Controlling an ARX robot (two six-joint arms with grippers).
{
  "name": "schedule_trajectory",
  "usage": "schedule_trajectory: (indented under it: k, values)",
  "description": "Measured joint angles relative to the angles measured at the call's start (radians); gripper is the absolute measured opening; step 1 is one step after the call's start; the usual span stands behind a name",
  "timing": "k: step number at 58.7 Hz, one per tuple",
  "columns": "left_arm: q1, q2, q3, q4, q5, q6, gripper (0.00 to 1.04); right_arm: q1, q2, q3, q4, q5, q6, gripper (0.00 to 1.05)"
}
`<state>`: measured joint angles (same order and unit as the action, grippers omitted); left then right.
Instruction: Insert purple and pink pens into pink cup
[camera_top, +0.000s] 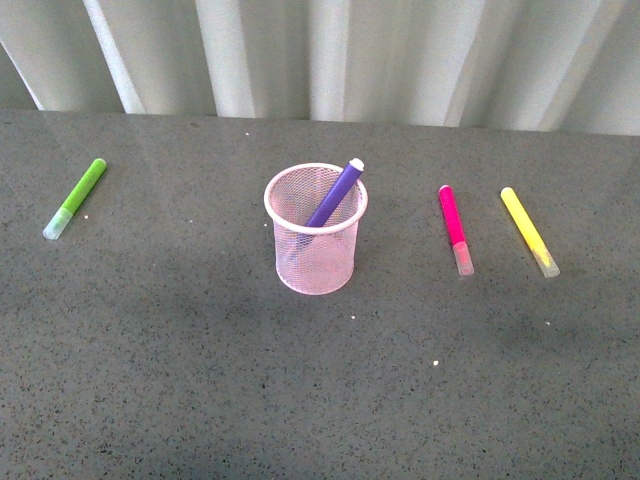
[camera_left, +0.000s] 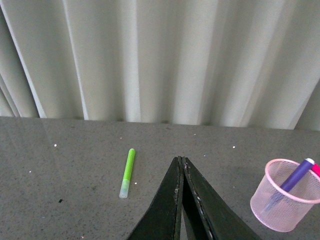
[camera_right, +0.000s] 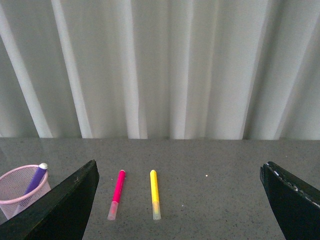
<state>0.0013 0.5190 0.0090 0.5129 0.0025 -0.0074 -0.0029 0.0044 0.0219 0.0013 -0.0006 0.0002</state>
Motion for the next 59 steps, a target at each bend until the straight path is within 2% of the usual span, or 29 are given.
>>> schedule_trajectory:
  k: [19, 49, 53, 59]
  values:
    - [0.000, -0.174, 0.000, -0.165, -0.001, 0.000, 0.04, 0.000, 0.000, 0.000, 0.000, 0.000, 0.000, 0.98]
    - [0.000, -0.346, 0.000, -0.337, -0.001, 0.000, 0.04, 0.000, 0.000, 0.000, 0.000, 0.000, 0.000, 0.98]
    - [0.000, -0.472, 0.000, -0.496, -0.002, 0.000, 0.04, 0.000, 0.000, 0.000, 0.000, 0.000, 0.000, 0.98]
    - [0.000, -0.514, 0.000, -0.509, -0.002, 0.000, 0.04, 0.000, 0.000, 0.000, 0.000, 0.000, 0.000, 0.98]
